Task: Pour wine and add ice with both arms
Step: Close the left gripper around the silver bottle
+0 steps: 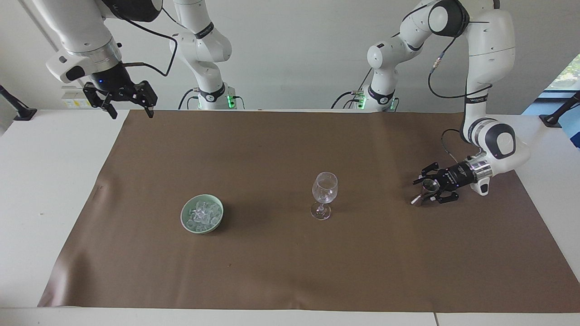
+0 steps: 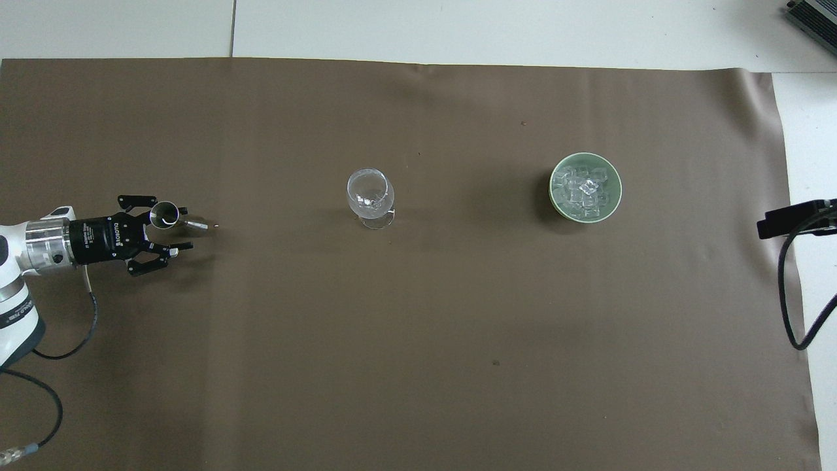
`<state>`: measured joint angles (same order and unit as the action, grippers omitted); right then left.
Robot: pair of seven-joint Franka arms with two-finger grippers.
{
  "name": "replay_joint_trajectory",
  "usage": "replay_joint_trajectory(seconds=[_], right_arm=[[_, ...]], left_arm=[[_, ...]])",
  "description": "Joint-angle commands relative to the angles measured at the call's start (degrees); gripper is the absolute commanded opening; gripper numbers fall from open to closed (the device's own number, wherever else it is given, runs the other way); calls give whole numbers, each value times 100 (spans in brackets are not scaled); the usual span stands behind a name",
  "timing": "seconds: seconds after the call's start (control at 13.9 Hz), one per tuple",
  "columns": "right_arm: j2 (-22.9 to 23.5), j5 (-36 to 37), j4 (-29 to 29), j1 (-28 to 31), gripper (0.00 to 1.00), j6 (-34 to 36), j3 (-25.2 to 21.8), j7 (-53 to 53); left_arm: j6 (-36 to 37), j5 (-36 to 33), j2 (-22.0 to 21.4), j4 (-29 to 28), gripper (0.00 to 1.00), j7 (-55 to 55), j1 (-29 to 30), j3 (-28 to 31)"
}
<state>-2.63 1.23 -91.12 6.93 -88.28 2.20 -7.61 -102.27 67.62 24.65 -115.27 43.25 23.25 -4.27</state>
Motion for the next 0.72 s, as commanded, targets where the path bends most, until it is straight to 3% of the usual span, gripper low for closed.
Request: replay_joint_trajectory(seconds=[0.0,0.22,0.65], right_arm=[[-98,-97,-99,36,100,22,17,67],[-98,-97,-99,36,100,22,17,76],[-98,-97,-99,36,100,22,17,76]], left_arm=[[-100,137,-13,-83,41,-106,-58,49],[-100,137,-13,-83,23,-106,-58,49],[-100,137,-13,-83,0,-98,-75,49]])
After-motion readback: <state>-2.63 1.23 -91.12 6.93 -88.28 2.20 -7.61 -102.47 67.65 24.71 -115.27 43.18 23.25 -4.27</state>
